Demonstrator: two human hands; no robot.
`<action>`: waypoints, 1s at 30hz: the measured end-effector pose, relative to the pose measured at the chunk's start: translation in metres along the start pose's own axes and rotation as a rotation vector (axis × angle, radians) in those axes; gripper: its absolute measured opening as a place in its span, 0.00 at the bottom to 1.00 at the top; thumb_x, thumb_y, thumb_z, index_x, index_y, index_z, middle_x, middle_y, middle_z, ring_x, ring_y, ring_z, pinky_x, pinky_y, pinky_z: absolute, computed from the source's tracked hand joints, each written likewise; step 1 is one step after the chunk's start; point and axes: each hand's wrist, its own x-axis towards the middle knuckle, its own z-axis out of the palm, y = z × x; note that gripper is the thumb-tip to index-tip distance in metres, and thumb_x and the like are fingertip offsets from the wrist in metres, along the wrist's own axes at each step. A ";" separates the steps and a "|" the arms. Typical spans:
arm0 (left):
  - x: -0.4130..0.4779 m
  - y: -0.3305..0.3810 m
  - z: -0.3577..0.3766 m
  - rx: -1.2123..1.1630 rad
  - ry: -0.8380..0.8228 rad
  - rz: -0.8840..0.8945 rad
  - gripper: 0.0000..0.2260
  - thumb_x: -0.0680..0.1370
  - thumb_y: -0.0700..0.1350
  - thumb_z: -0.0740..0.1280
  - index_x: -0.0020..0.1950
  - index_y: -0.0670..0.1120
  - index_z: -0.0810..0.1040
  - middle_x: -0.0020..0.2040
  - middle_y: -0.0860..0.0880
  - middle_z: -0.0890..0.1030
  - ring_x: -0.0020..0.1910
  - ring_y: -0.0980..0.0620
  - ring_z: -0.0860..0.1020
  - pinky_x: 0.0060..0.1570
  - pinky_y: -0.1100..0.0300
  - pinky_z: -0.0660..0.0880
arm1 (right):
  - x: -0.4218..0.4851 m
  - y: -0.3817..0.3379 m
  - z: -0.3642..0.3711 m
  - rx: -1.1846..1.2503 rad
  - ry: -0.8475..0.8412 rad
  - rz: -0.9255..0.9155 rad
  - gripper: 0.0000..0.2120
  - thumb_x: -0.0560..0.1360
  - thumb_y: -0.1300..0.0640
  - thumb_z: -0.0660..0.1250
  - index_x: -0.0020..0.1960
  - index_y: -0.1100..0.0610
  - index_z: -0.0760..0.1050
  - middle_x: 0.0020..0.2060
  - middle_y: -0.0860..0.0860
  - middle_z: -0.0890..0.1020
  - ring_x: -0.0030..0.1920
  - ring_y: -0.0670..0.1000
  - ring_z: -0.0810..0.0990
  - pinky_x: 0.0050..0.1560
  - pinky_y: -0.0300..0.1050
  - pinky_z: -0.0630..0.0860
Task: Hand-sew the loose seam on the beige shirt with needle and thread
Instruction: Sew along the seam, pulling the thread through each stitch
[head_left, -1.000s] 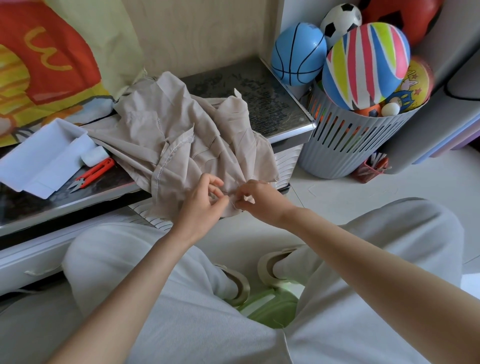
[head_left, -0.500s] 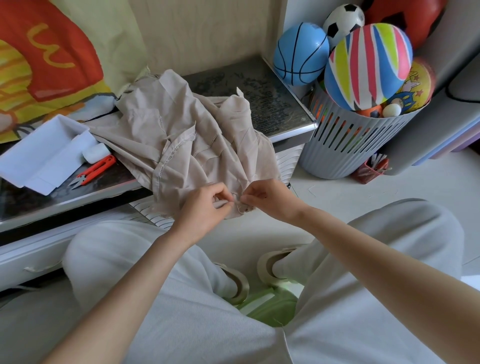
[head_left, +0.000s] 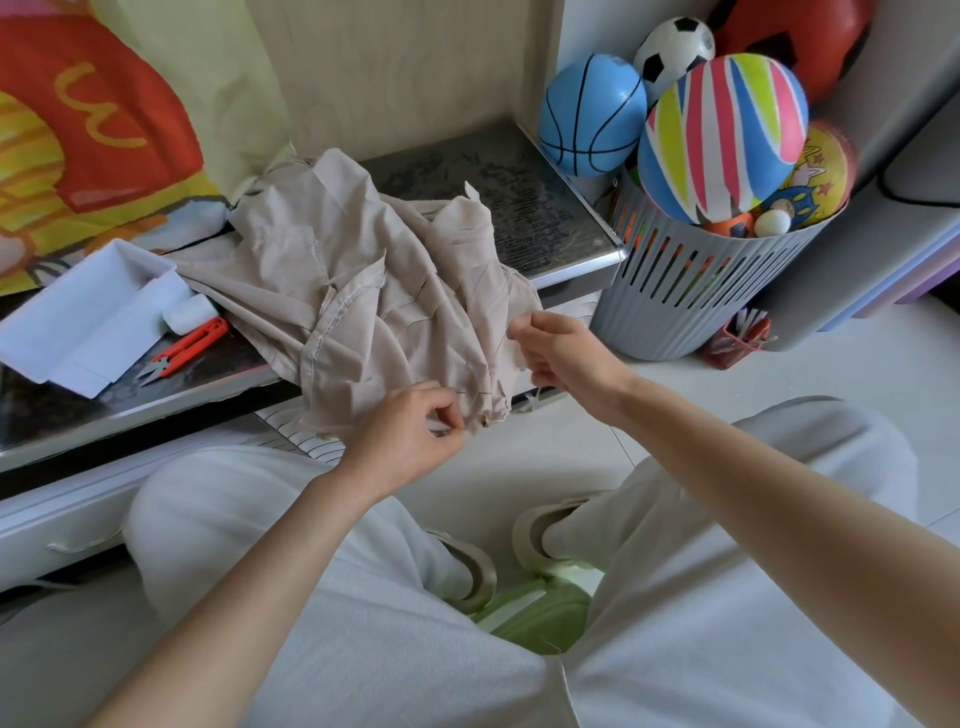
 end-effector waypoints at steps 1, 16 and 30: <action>0.000 0.000 0.000 0.014 -0.005 -0.009 0.14 0.69 0.42 0.71 0.30 0.56 0.71 0.38 0.56 0.77 0.41 0.57 0.76 0.42 0.59 0.72 | 0.000 -0.002 -0.003 -0.015 0.026 -0.017 0.10 0.81 0.59 0.57 0.40 0.55 0.68 0.21 0.41 0.63 0.21 0.41 0.61 0.25 0.30 0.63; 0.003 -0.003 0.003 0.141 -0.088 -0.098 0.13 0.68 0.44 0.71 0.28 0.54 0.70 0.39 0.55 0.77 0.43 0.53 0.76 0.44 0.55 0.74 | -0.007 -0.002 -0.032 -0.084 0.259 -0.116 0.11 0.81 0.57 0.57 0.40 0.54 0.68 0.28 0.47 0.64 0.27 0.44 0.60 0.28 0.35 0.59; -0.005 -0.004 0.001 -0.027 -0.033 -0.054 0.08 0.73 0.43 0.69 0.38 0.54 0.74 0.35 0.57 0.78 0.40 0.53 0.76 0.44 0.53 0.75 | 0.000 0.042 -0.001 -0.970 0.126 -0.237 0.14 0.79 0.64 0.59 0.62 0.57 0.74 0.58 0.55 0.74 0.60 0.55 0.71 0.59 0.47 0.69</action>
